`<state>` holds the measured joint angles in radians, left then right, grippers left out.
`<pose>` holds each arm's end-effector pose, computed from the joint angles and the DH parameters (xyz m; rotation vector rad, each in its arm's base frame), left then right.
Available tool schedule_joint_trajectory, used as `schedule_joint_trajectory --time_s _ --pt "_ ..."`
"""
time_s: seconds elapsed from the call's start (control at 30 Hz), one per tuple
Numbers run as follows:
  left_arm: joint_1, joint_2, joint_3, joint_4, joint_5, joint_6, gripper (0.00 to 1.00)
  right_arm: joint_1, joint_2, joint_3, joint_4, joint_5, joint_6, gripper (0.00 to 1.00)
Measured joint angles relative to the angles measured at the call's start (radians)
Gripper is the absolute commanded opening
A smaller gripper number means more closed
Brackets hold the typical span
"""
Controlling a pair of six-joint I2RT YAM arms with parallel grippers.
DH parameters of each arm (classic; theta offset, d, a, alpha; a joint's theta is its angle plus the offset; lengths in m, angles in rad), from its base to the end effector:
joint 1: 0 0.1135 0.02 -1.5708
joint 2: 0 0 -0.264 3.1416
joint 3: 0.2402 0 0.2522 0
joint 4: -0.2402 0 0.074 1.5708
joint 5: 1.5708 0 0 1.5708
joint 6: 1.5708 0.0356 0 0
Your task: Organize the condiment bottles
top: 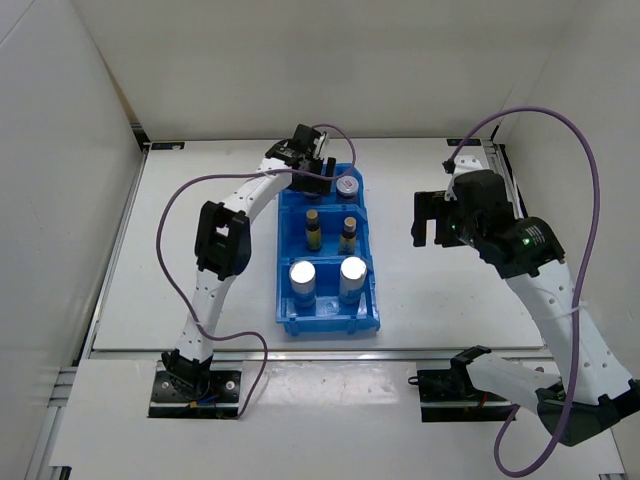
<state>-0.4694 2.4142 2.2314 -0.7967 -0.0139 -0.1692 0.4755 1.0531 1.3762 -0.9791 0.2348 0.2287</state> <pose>0.4730 -0.2393 0.2125 0.3784 2.5385 -0.2285 0.1715 0.0790 0.4113 -0.1444 2.2042 0.1302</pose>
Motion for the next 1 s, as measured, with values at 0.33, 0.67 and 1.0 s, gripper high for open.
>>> schedule_joint_trajectory --time_s 0.33,0.67,1.0 --pt "-0.002 -0.076 0.010 0.013 -0.008 -0.015 1.00 0.000 -0.006 0.010 -0.029 0.002 -0.001 1.00" --pt "0.003 -0.589 -0.104 0.051 -0.087 -0.025 1.00 0.000 -0.005 0.002 -0.113 0.045 0.051 1.00" --pt "0.005 -1.403 -0.977 0.269 -0.250 0.027 1.00 0.000 -0.241 -0.278 -0.045 -0.035 0.120 1.00"
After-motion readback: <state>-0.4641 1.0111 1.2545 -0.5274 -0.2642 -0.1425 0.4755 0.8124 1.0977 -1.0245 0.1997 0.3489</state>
